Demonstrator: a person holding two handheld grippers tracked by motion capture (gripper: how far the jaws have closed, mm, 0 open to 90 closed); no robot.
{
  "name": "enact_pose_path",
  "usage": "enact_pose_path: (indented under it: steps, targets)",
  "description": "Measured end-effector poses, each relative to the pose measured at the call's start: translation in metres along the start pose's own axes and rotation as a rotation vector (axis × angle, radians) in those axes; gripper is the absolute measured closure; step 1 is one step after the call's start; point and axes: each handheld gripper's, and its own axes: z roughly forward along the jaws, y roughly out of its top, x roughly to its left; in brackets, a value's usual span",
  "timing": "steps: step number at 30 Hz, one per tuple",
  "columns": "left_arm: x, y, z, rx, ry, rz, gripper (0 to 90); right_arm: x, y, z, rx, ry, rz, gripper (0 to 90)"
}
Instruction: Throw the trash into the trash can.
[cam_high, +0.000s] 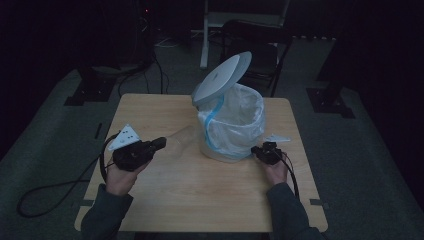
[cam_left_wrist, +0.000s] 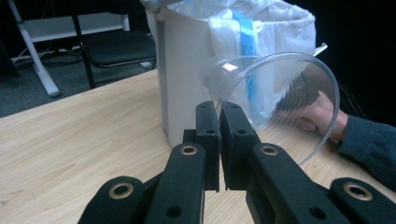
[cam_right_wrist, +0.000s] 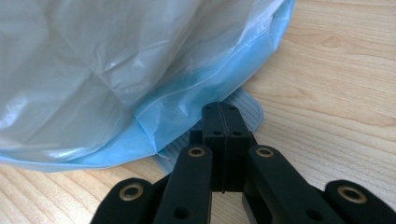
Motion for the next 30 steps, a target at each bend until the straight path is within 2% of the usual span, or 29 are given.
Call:
enact_pose_path:
  steps: [8,16,30]
  targets:
    - [-0.001,0.008,-0.005,-0.016,-0.006,0.001,87.6,0.0,0.0,0.0,-0.002,-0.004,-0.007,90.0]
    - [-0.002,0.017,-0.001,-0.027,-0.026,0.002,87.6,0.0,0.0,0.0,-0.002,-0.003,-0.008,90.0]
    - [-0.01,0.047,0.004,-0.053,-0.053,0.044,87.6,0.0,0.0,0.0,-0.003,-0.004,-0.008,90.0]
